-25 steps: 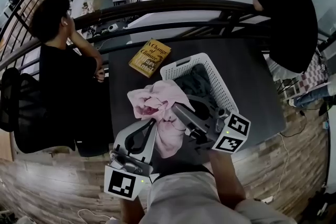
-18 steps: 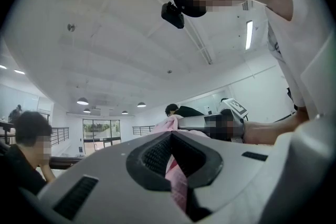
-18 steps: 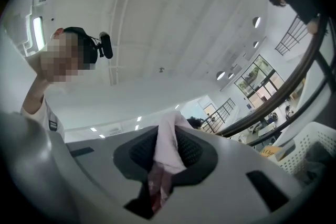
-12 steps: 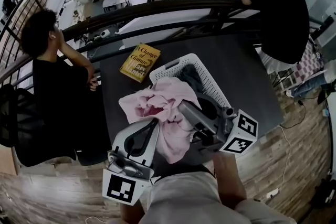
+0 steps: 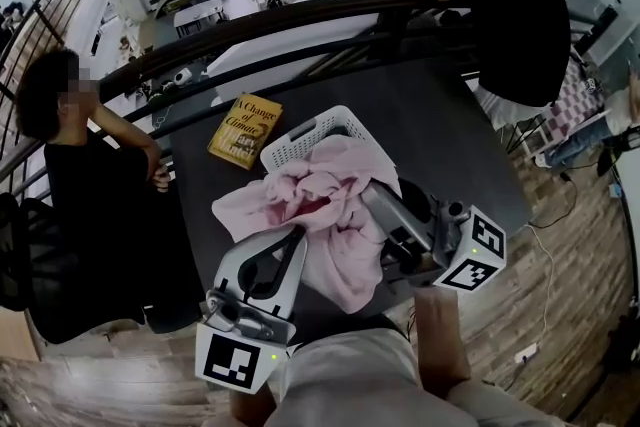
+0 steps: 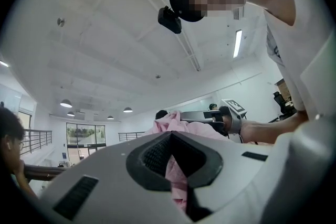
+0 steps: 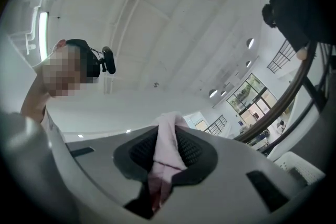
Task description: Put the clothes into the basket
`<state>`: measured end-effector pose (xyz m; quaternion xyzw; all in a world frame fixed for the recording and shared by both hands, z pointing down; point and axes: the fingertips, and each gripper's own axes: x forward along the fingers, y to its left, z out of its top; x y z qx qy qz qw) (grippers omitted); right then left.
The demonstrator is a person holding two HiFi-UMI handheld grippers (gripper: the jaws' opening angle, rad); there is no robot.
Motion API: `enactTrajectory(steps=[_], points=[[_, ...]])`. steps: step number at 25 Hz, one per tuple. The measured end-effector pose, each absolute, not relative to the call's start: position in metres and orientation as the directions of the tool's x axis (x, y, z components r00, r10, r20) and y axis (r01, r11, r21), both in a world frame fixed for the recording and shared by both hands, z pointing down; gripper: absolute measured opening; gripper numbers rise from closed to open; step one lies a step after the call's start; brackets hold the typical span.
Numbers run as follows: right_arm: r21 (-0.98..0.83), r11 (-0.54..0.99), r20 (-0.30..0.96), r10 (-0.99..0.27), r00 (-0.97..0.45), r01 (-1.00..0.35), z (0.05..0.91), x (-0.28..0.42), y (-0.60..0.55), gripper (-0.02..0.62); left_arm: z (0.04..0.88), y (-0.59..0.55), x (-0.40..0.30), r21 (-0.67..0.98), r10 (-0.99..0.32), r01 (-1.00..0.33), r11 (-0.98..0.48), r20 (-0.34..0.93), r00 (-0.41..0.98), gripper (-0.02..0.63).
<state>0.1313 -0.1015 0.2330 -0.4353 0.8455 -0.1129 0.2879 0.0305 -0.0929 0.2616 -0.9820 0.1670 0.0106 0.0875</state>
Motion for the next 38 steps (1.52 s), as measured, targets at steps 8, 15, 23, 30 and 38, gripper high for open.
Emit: enactTrajectory(steps=[8, 15, 23, 30, 38], points=[[-0.459, 0.512, -0.385, -0.851, -0.357, -0.726, 0.242, 0.187, -0.092, 0.064, 0.274, -0.095, 0.070, -0.150, -0.270, -0.271, -0.951, -0.026, 0.962, 0.002], [-0.476, 0.426, -0.315, -0.899, -0.303, -0.769, 0.276, 0.213, -0.091, 0.064, 0.301, -0.095, 0.093, -0.132, -0.226, -0.220, -0.967, 0.037, 0.973, 0.002], [-0.508, 0.344, -0.194, -0.939, -0.284, -0.790, 0.330, 0.236, -0.094, 0.066, 0.345, -0.102, 0.118, -0.062, -0.205, -0.199, -0.978, 0.132, 0.970, 0.002], [-0.487, 0.296, -0.061, -0.950, -0.306, -0.822, 0.372, 0.239, -0.094, 0.066, 0.368, -0.102, 0.133, -0.038, -0.197, -0.193, -0.980, 0.168, 0.966, 0.002], [-0.348, 0.257, 0.135, -0.938, -0.319, -0.902, 0.408, 0.238, -0.096, 0.067, 0.377, -0.098, 0.147, -0.017, -0.187, -0.187, -0.982, 0.182, 0.965, 0.002]])
